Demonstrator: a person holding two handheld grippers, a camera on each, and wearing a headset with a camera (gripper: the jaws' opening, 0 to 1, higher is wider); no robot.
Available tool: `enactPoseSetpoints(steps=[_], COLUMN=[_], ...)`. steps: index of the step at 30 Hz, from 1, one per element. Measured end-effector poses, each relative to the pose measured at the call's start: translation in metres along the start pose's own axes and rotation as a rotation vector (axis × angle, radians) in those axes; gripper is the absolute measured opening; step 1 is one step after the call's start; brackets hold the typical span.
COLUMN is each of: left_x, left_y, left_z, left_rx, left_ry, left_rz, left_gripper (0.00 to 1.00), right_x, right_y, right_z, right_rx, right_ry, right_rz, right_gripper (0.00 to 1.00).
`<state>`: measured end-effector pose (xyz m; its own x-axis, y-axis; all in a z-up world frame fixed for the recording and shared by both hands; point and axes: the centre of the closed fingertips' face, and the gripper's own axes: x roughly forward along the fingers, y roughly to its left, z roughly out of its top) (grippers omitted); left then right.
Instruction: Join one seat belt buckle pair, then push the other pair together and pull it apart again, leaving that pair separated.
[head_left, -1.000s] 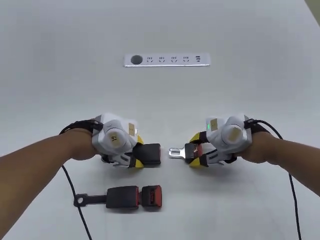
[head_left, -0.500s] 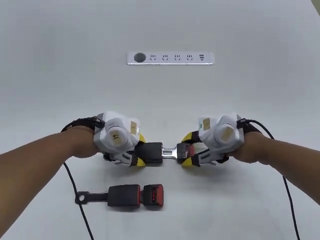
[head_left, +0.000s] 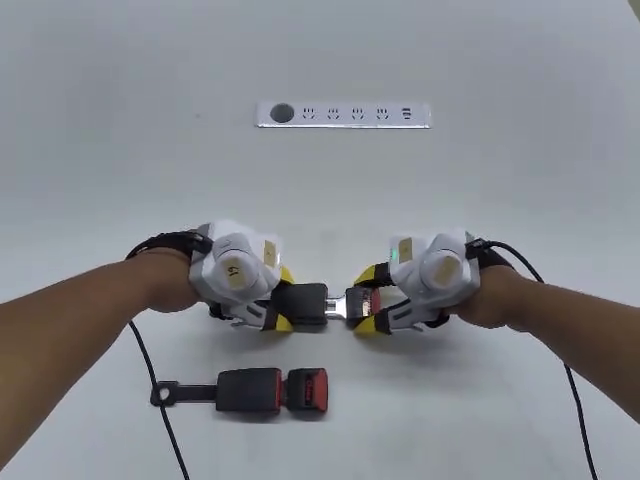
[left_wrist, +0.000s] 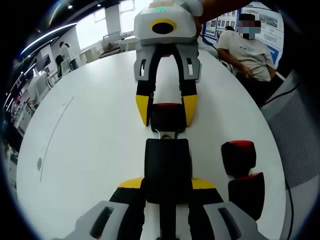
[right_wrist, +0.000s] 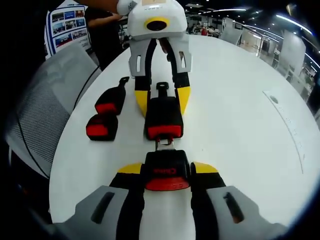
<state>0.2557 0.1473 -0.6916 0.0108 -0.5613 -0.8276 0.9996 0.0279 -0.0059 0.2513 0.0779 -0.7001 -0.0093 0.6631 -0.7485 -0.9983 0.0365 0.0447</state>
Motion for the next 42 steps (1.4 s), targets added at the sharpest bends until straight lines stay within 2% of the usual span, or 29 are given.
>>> enactPoseSetpoints(steps=[12, 18, 42], left_x=[0.001, 0.001, 0.002], left_y=[0.002, 0.002, 0.002], left_z=[-0.001, -0.002, -0.001], left_rx=[0.015, 0.014, 0.018], left_ry=[-0.006, -0.008, -0.013], left_rz=[-0.006, -0.008, -0.012], left_gripper=[0.34, 0.34, 0.36], right_x=[0.003, 0.011, 0.022], right_y=[-0.001, -0.003, -0.002], right_z=[0.012, 0.022, 0.035], right_rx=[0.034, 0.049, 0.081], right_ry=[-0.027, -0.046, -0.069], right_rz=[-0.02, -0.023, -0.041], right_gripper=[0.33, 0.33, 0.33])
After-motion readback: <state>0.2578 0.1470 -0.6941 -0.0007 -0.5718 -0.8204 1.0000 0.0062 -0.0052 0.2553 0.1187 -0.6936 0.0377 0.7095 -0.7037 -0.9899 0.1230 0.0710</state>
